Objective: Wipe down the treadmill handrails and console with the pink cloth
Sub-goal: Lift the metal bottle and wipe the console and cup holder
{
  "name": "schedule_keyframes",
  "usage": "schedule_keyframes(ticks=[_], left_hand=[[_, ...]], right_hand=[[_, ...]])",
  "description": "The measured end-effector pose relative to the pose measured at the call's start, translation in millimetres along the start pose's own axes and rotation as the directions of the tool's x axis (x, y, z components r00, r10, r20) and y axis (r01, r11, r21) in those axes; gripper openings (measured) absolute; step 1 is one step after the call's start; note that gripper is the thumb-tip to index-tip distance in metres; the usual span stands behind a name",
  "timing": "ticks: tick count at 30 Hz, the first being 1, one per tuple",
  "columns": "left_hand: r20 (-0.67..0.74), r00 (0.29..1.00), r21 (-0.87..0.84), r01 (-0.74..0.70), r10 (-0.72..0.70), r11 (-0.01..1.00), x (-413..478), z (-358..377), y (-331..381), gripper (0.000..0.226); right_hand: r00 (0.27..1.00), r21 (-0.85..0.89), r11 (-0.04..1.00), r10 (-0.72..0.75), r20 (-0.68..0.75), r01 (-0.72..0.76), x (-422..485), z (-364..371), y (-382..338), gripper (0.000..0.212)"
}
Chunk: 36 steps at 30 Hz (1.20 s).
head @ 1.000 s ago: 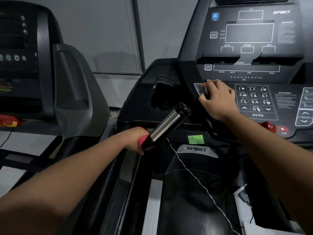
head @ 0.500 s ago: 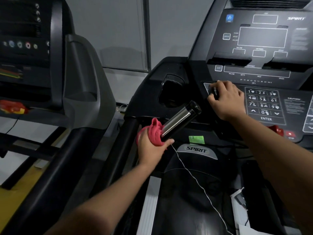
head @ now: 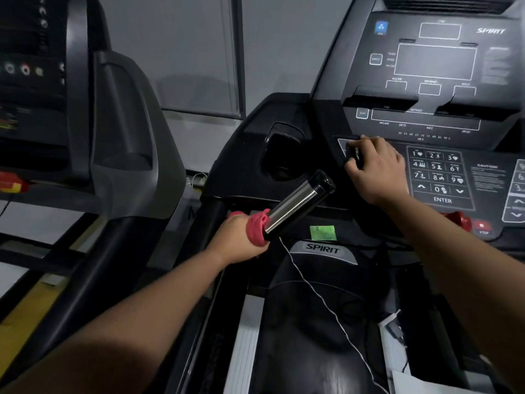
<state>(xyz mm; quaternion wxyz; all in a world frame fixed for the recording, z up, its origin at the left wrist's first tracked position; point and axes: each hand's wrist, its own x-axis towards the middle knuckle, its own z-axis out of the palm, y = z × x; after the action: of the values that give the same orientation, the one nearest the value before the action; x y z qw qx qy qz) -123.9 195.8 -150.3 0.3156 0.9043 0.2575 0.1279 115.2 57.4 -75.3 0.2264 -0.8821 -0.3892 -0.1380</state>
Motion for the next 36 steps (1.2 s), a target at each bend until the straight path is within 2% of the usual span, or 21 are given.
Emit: schedule_keyframes(ticks=[3, 6, 9, 11, 14, 16, 18, 22, 25, 30, 33, 36], left_hand=[[0.333, 0.943, 0.156, -0.065, 0.009, 0.986, 18.6, -16.7, -0.6, 0.016], [0.547, 0.837, 0.331, -0.223, 0.006, 0.917, 33.6, -28.2, 5.1, 0.014], [0.700, 0.714, 0.416, -0.372, -0.030, 0.830, 46.9, -35.5, 9.8, 0.012], [0.762, 0.643, 0.494, -0.500, -0.078, 0.711, 57.2, -36.7, 9.4, 0.012], [0.796, 0.602, 0.525, -0.640, -0.058, 0.560, 70.5, -36.3, 1.4, 0.012], [0.786, 0.618, 0.522, -0.665, 0.002, 0.535, 73.2, -35.3, -6.1, 0.009], [0.762, 0.646, 0.516, -0.643, 0.038, 0.566, 70.2, -35.4, -8.1, 0.006], [0.651, 0.758, 0.509, -0.471, 0.035, 0.721, 54.5, -32.5, -5.7, 0.007], [0.540, 0.842, 0.475, -0.327, 0.024, 0.817, 45.2, -30.8, -8.3, 0.008], [0.397, 0.918, 0.425, -0.199, 0.016, 0.883, 31.3, -23.7, -11.1, 0.019], [0.257, 0.966, 0.253, -0.049, -0.018, 0.966, 17.8, -14.1, -12.8, 0.036], [0.025, 1.000, 0.037, 0.018, -0.019, 0.999, 2.6, -1.1, -8.4, 0.060]], right_hand=[[1.000, -0.003, 1.000, 0.005, -0.004, -0.005, 0.5, 0.2, 0.5, 0.050], [1.000, -0.009, 1.000, 0.001, -0.011, -0.001, 0.8, 0.9, 0.8, 0.050], [1.000, -0.012, 1.000, 0.000, -0.006, 0.000, 0.9, 1.5, 0.2, 0.051], [1.000, -0.015, 1.000, -0.005, -0.008, 0.005, 0.8, 1.6, 0.7, 0.051], [1.000, -0.010, 1.000, 0.003, -0.011, -0.003, 1.2, 0.8, 0.7, 0.050], [1.000, -0.009, 1.000, -0.001, -0.012, 0.001, 1.7, 0.3, -0.5, 0.049], [1.000, -0.004, 1.000, 0.002, -0.011, -0.002, 2.0, -0.7, -1.2, 0.049], [1.000, -0.002, 1.000, 0.008, 0.008, -0.008, 1.9, -2.4, -0.4, 0.048], [1.000, 0.008, 1.000, 0.004, 0.020, -0.004, 1.6, -3.3, 0.1, 0.040], [1.000, 0.027, 1.000, 0.003, 0.025, -0.003, -0.4, -6.1, -2.0, 0.044], [1.000, 0.019, 1.000, 0.005, 0.030, -0.006, -0.2, -5.9, -1.0, 0.046], [1.000, 0.015, 1.000, 0.003, 0.023, -0.003, 0.3, -4.1, -0.7, 0.047]])
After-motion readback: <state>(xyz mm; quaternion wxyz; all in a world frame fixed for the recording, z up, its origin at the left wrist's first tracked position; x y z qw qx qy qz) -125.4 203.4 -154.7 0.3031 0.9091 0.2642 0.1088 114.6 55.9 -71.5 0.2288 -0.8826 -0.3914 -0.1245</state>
